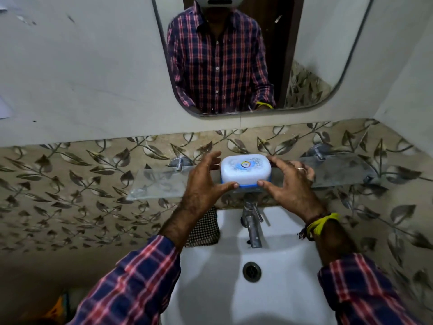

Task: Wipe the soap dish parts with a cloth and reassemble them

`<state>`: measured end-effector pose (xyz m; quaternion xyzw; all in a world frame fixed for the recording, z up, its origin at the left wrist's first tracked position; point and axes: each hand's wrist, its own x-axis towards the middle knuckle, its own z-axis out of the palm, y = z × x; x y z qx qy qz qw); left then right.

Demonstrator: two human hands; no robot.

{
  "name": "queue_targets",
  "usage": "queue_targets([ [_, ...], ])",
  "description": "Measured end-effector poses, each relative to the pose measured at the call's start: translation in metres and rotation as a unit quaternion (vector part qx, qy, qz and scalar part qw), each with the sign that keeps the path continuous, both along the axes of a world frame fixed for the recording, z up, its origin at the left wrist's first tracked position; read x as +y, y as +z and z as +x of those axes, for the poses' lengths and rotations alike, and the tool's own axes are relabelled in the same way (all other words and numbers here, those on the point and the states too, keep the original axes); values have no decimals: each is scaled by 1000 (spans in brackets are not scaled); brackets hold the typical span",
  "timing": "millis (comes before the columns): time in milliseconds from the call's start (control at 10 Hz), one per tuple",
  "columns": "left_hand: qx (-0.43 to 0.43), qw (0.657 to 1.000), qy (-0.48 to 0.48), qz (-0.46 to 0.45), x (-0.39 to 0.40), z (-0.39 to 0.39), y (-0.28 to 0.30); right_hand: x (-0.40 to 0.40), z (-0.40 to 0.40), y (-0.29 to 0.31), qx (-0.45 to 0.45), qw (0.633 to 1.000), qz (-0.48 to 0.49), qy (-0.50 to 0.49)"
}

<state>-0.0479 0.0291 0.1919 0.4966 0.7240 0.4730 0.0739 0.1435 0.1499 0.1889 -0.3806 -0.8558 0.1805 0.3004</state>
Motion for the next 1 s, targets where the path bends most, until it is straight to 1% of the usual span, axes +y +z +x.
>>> queue_targets([
  [100, 40, 998, 57, -8, -6, 8, -2, 1, 0, -3, -19, 1000, 7, -2],
  [200, 56, 994, 89, -14, -10, 16, -3, 3, 2, -7, -2, 1000, -6, -2],
  [400, 41, 991, 129, -15, -11, 24, -6, 6, 5, -9, 20, 1000, -15, 0],
  [700, 38, 987, 155, -12, -13, 36, -8, 1, 7, -11, 31, 1000, -6, 0],
  [800, 47, 985, 165, -11, -15, 39, -10, 1, 9, -13, 51, 998, 20, -12],
  [1000, 121, 970, 208, 33, -35, 59, -17, -24, 18, -17, 116, 988, 104, -16],
])
